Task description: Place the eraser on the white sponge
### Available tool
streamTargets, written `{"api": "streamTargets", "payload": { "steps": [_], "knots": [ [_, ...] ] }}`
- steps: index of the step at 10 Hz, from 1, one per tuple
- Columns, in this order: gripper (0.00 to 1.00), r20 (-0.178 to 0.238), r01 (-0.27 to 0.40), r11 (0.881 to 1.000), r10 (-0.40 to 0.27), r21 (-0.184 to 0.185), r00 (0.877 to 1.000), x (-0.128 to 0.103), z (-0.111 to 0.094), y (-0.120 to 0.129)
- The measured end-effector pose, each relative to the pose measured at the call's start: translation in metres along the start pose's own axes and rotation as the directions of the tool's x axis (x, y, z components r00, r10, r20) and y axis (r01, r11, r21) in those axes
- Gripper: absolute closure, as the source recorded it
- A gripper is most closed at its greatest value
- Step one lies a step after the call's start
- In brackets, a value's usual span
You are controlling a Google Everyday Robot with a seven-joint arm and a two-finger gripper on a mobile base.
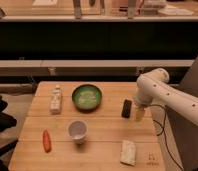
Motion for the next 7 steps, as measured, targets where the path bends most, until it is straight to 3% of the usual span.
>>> {"api": "streamTargets", "payload": {
  "steps": [7],
  "knots": [
    [0.20,0.013,0.025,1.000,-0.025,-0.009,1.000,-0.003,0.015,-0.009]
  ]
}}
